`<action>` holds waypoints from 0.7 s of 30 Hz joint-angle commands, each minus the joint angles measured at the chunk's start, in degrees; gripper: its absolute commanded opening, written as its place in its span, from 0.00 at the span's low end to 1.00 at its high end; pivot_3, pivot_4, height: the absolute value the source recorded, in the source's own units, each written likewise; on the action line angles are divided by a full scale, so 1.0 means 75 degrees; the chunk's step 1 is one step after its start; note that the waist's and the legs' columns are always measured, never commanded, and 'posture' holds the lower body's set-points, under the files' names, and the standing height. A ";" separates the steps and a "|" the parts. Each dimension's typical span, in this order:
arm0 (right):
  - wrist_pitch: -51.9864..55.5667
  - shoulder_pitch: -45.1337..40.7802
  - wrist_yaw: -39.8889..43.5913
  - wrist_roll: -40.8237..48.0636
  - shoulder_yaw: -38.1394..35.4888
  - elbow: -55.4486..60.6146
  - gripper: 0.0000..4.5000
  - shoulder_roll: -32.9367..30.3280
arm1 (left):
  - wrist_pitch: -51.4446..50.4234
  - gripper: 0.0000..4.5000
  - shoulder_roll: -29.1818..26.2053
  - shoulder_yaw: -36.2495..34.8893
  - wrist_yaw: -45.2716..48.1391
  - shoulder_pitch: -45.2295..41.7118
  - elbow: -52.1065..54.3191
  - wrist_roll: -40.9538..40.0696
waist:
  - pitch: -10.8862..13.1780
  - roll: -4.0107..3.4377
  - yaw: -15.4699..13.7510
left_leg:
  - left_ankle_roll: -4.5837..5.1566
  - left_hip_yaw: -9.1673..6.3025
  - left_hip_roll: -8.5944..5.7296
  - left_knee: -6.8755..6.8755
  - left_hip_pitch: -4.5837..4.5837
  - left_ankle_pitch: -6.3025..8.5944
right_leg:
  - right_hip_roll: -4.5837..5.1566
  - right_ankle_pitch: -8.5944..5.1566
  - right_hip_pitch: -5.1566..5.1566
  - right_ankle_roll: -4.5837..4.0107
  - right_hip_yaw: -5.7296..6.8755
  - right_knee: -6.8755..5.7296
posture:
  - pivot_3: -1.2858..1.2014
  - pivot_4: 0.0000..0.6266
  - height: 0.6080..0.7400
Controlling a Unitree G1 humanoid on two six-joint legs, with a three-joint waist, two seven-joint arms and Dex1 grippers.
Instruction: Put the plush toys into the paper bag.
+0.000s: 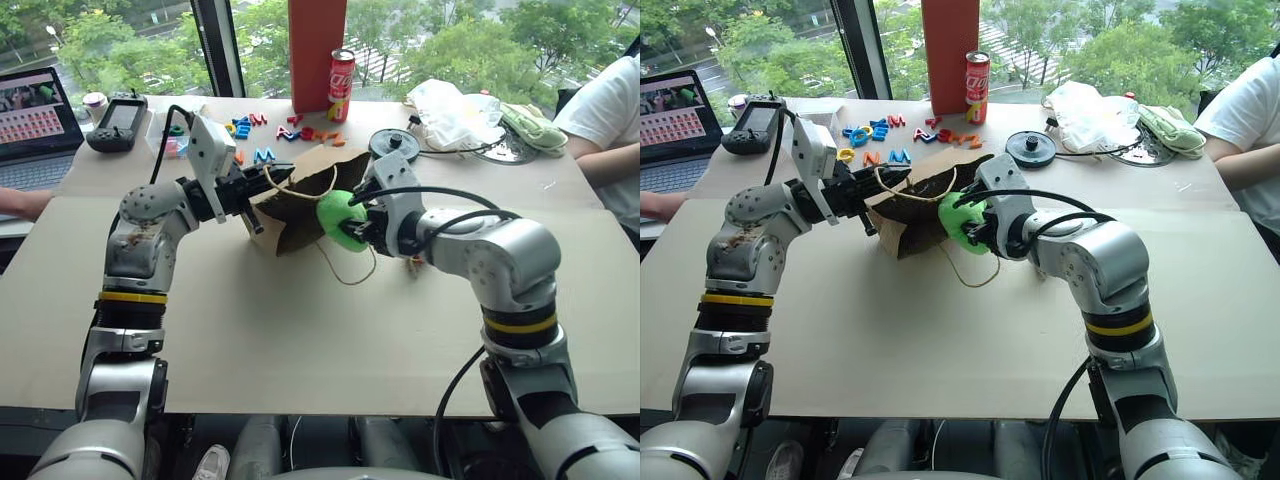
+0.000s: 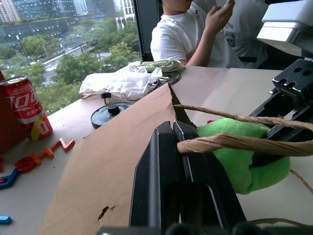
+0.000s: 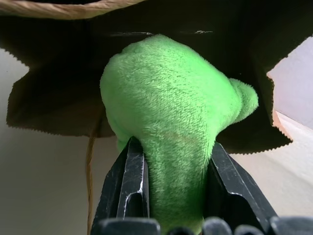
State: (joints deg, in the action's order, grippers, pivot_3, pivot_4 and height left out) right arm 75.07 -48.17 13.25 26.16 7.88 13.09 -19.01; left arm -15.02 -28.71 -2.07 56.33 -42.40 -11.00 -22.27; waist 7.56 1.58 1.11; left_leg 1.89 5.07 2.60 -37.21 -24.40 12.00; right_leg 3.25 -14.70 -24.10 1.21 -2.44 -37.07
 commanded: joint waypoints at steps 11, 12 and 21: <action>-0.1545 -0.0807 -0.0504 -0.0901 -0.0445 -0.1934 0.43 0.1301 | 0.0130 0.00 -0.0047 0.0022 0.0207 -0.0117 0.0261 -0.0007 | 0.0000 -0.0001 -0.0010 | -0.0002 0.0002 0.0002 0.0009 -0.0003 -0.0001 | 0.0002 0.0001 -0.0003 -0.0001 0.0003 -0.0002 | 0.52 0.24 0.99; -0.1661 -0.0821 -0.0644 -0.0952 -0.0565 -0.2078 0.47 0.1460 | 0.0126 0.00 -0.0042 0.0026 0.0208 -0.0112 0.0270 -0.0007 | 0.0000 -0.0002 0.0000 | -0.0002 0.0002 0.0003 0.0010 -0.0002 -0.0001 | 0.0001 0.0001 -0.0002 -0.0001 0.0003 -0.0003 | 0.52 0.24 0.99; -0.1655 -0.0872 -0.1042 -0.0973 -0.1285 -0.1983 0.99 0.1872 | 0.0109 0.00 -0.0044 0.0027 0.0188 -0.0143 0.0227 0.0004 | 0.0001 -0.0004 -0.0014 | -0.0007 0.0002 0.0005 0.0019 -0.0002 -0.0004 | 0.0008 0.0002 -0.0004 -0.0003 0.0004 -0.0003 | 0.52 0.24 0.99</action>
State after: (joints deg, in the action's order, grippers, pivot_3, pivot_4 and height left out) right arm 62.74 -53.66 5.39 18.74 -0.54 -4.82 -4.45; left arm -14.99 -28.76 -1.30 57.74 -42.38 -10.84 -22.13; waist 7.57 1.56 1.00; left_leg 1.84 5.09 2.63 -37.06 -24.41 11.97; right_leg 3.31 -14.68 -24.13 1.18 -2.40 -37.09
